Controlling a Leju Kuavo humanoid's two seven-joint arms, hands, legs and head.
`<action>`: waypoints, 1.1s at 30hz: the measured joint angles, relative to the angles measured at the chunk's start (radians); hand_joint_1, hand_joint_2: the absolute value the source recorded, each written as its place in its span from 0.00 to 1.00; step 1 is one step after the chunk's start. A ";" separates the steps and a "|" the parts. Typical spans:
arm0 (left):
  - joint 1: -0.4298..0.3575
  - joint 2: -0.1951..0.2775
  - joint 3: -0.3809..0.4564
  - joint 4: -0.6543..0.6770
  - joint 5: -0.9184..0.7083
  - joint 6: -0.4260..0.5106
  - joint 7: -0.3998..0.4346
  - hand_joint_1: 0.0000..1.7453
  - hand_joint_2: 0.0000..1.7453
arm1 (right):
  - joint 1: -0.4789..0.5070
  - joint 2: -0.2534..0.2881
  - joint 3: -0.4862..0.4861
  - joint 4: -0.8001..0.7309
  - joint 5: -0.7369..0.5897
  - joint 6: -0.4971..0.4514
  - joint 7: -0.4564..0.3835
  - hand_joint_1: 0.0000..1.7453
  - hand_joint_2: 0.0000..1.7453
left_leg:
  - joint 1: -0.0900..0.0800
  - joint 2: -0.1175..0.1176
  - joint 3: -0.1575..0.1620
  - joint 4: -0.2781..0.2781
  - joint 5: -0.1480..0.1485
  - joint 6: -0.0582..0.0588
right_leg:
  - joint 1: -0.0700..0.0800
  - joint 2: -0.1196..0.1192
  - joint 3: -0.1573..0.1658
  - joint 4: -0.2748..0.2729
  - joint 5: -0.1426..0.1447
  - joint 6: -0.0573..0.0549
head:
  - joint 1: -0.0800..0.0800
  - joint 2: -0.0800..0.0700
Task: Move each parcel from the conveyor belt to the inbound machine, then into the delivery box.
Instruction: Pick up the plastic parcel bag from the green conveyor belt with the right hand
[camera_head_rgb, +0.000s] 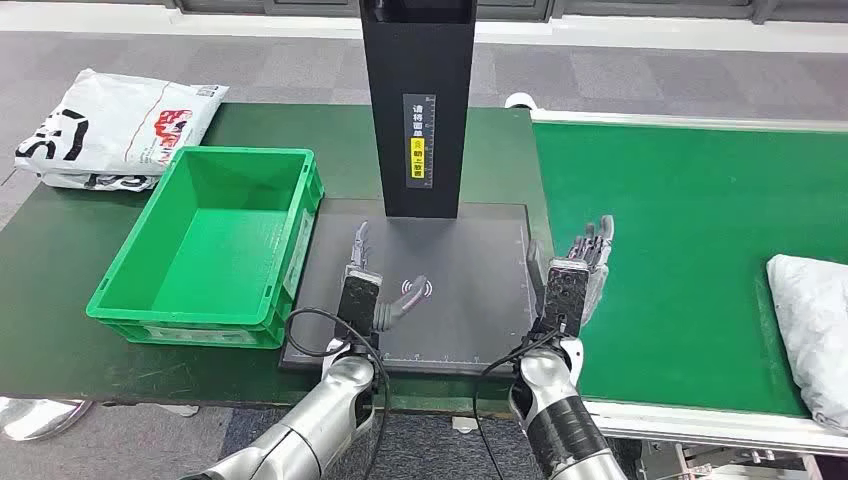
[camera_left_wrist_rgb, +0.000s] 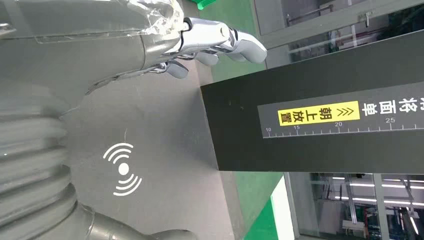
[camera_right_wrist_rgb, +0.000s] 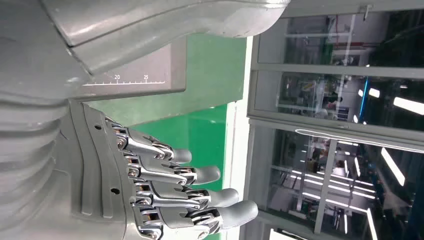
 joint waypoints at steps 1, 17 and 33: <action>0.000 0.000 0.000 0.000 -0.001 0.000 0.000 0.00 1.00 | 0.000 0.000 0.000 0.000 0.001 0.000 0.000 0.00 1.00 | 0.000 0.000 0.000 0.000 0.000 0.000 | 0.000 0.000 0.000 0.000 0.000 0.000 | 0.000 0.000; 0.003 0.001 0.000 -0.004 0.010 -0.048 0.000 0.00 1.00 | -0.001 0.000 -0.006 -0.002 0.095 -0.027 0.000 0.00 1.00 | 0.000 0.000 0.000 0.000 0.000 0.000 | 0.000 0.000 0.000 0.000 0.000 0.000 | 0.000 0.000; 0.005 0.035 0.095 0.023 -0.148 -0.126 0.000 0.00 1.00 | -0.025 -0.002 -0.321 0.032 0.629 -0.032 0.001 0.00 1.00 | 0.000 -0.001 0.000 0.000 0.000 0.000 | 0.000 -0.001 0.000 0.000 0.000 0.000 | 0.000 0.000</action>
